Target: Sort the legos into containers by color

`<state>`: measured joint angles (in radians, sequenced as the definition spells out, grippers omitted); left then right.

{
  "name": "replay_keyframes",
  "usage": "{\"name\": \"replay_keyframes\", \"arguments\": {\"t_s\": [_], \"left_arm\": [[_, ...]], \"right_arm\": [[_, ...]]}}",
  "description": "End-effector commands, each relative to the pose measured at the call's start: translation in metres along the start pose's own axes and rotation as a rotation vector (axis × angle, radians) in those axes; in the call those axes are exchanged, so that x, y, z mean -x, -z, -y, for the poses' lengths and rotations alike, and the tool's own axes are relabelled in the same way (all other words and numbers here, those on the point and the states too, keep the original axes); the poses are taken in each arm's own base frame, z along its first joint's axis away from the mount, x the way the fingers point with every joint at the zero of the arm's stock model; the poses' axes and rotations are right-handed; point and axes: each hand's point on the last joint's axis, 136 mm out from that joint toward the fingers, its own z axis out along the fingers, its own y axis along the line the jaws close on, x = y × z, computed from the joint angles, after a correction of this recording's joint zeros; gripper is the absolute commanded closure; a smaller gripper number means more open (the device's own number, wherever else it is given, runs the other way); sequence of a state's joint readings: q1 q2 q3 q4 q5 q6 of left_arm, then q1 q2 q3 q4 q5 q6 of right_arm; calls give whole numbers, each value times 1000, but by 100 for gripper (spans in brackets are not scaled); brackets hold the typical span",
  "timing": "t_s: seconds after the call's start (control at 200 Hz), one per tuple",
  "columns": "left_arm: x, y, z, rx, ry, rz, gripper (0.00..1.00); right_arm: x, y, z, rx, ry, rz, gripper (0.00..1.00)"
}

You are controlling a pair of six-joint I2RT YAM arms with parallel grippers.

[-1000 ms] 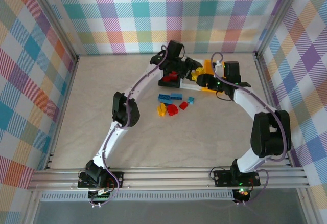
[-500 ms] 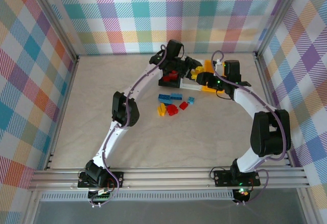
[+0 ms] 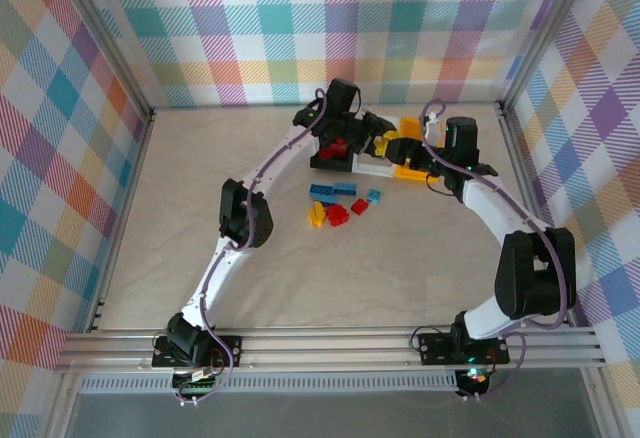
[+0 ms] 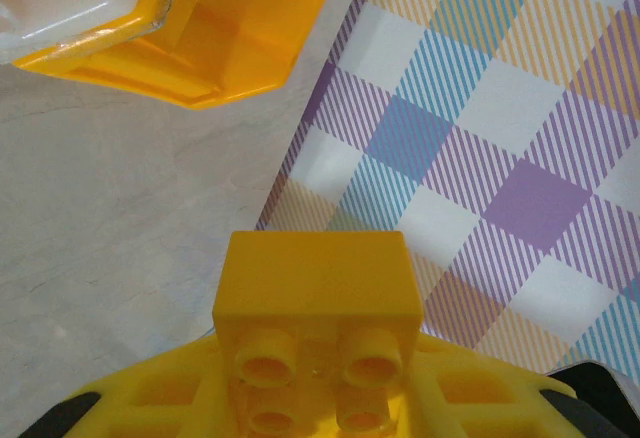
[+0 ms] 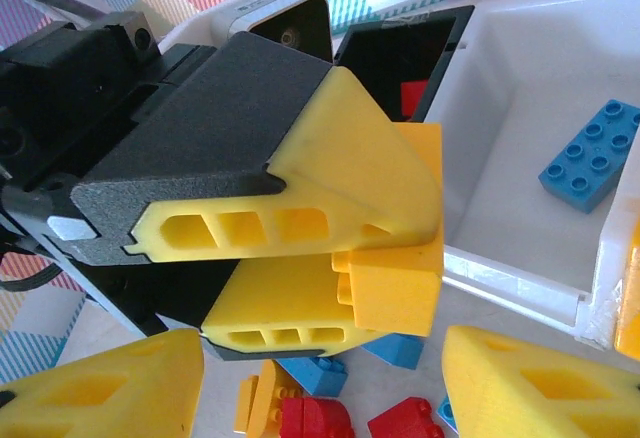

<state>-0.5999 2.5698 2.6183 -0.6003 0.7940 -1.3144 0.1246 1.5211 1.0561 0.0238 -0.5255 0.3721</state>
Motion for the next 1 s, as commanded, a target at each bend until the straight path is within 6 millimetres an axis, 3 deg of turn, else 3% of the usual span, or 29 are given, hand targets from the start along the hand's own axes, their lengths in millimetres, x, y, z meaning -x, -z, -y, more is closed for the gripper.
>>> {"name": "replay_keyframes", "arguments": {"t_s": [0.0,0.23,0.42,0.68,0.835,0.995], "left_arm": [[-12,3,8,-10,5,-29,65],[-22,3,9,-4,5,-55,65],[-25,-3,8,-15,22,-84,65],[-25,-8,9,-21,29,-84,65],[-22,-10,8,-23,35,-76,56],[-19,-12,9,-33,39,-68,39]], "right_arm": [[3,-3,0,25,2,13,37],[21,-9,18,-61,21,93,44],[34,-18,22,-63,30,119,51],[18,-9,26,-91,42,94,65],[10,5,29,-115,45,94,68],[10,17,40,-146,15,101,68]]}}
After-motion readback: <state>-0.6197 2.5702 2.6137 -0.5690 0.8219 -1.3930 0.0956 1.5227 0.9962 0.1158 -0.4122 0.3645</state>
